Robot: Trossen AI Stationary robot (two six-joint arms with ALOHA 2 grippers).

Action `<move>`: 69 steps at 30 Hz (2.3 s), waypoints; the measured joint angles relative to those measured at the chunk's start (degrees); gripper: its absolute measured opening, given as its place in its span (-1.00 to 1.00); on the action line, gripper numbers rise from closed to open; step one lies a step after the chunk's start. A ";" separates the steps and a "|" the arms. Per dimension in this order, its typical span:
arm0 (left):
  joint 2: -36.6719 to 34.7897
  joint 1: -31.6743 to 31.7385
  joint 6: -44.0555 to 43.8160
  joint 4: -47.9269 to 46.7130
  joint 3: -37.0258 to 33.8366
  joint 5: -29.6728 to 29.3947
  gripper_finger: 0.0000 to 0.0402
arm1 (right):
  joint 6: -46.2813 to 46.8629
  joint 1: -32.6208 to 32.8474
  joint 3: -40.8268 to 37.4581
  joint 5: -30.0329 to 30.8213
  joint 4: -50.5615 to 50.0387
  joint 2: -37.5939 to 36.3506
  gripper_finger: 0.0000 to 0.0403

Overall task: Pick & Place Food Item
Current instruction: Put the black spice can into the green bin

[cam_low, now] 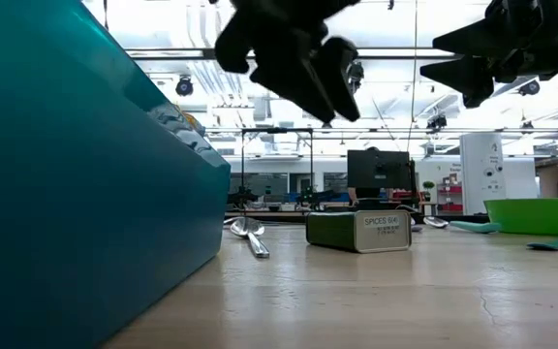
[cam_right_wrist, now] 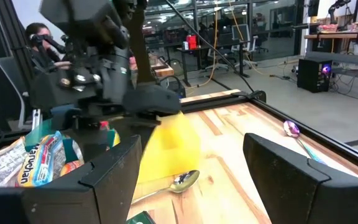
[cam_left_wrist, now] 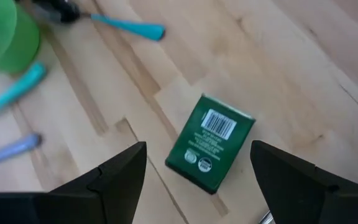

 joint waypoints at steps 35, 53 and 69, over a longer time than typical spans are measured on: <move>-0.01 0.31 15.11 10.33 -7.35 0.94 0.44 | 0.00 -0.01 0.02 0.00 0.00 0.00 0.40; -0.01 1.93 11.11 13.40 -7.35 4.24 0.44 | 0.00 -0.02 0.01 0.00 0.00 0.00 0.40; 0.03 5.56 12.54 16.73 -8.64 16.61 0.67 | 0.00 -0.02 0.02 0.00 0.00 0.00 0.40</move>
